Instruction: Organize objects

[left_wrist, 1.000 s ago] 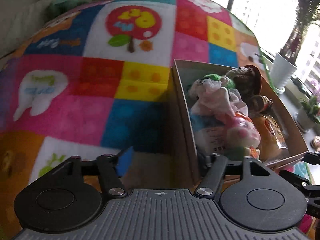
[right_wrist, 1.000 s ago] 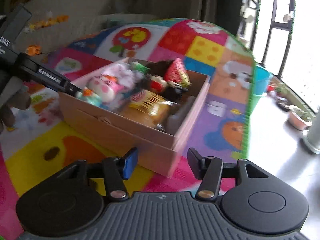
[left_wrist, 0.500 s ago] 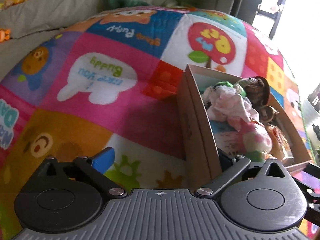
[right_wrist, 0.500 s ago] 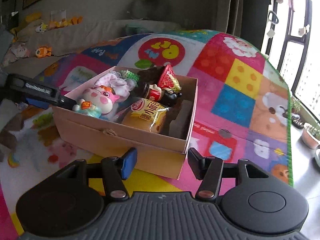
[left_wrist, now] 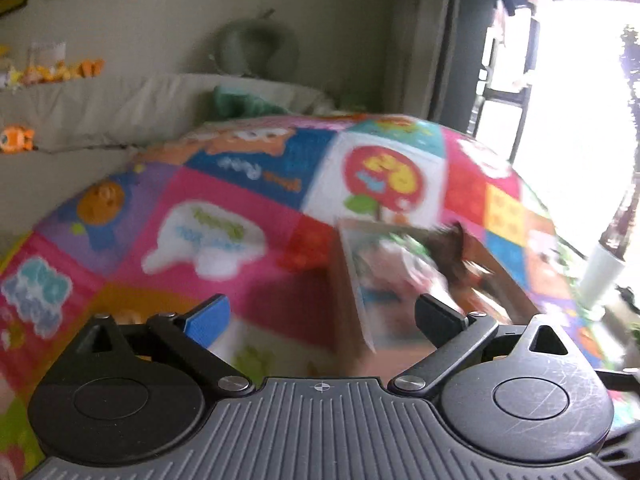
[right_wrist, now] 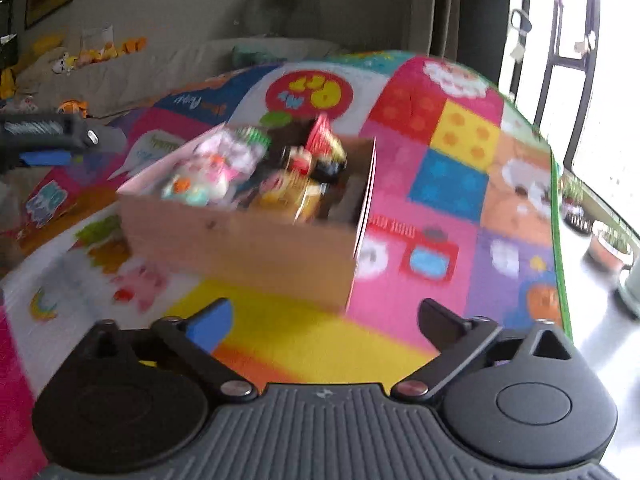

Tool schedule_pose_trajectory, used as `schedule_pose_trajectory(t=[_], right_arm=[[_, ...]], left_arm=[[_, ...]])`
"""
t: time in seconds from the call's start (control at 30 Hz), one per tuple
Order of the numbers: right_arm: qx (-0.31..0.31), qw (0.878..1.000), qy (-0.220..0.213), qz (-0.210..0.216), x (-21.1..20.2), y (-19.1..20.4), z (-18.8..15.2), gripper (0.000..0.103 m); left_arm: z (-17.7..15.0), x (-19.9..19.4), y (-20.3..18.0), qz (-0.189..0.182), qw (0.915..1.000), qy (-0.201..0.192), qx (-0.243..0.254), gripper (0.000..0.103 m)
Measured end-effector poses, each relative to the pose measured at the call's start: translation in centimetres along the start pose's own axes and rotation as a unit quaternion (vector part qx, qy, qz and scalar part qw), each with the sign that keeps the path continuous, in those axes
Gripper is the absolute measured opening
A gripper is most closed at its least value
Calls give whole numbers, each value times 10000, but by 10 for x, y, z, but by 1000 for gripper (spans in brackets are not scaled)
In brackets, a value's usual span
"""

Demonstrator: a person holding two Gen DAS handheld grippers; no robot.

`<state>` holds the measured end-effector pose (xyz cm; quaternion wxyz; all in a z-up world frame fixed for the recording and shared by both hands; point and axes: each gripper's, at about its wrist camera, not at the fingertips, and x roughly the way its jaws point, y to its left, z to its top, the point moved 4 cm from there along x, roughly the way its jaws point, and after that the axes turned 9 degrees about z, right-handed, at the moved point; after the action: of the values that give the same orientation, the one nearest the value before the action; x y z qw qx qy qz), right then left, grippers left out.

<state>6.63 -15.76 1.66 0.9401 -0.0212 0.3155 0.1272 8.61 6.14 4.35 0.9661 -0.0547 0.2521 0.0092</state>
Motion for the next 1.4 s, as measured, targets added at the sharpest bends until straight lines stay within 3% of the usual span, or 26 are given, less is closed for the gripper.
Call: schedule_pose_trajectory(t=[0.17,0.23,0.33,0.43,0.63,1.4], right_arm=[[239,9982,541,84,-11,13,-37,103],[392,9981,467,37,-14,10,-48,103],[540,9973,488,20,-17,4,-50,103],[659,9969,424,-81,-17,2,-50,103],[570,9981,89,-199,-15,-1,-55,103],[504,9986,113,-113,-9,-5,-51,103]], left_arm=[[-65,-28,-23,-262,9964,806,102,102],[-87,-28,-34,-212,9941,1052,164,102],[-102,-26,-50,302,9936,801,742,101],[-103,-24,-56,528,9909,838,912,101],[-102,-22,-54,552,9913,844,848,101],[-103,-19,-60,770,9903,857,771,102]])
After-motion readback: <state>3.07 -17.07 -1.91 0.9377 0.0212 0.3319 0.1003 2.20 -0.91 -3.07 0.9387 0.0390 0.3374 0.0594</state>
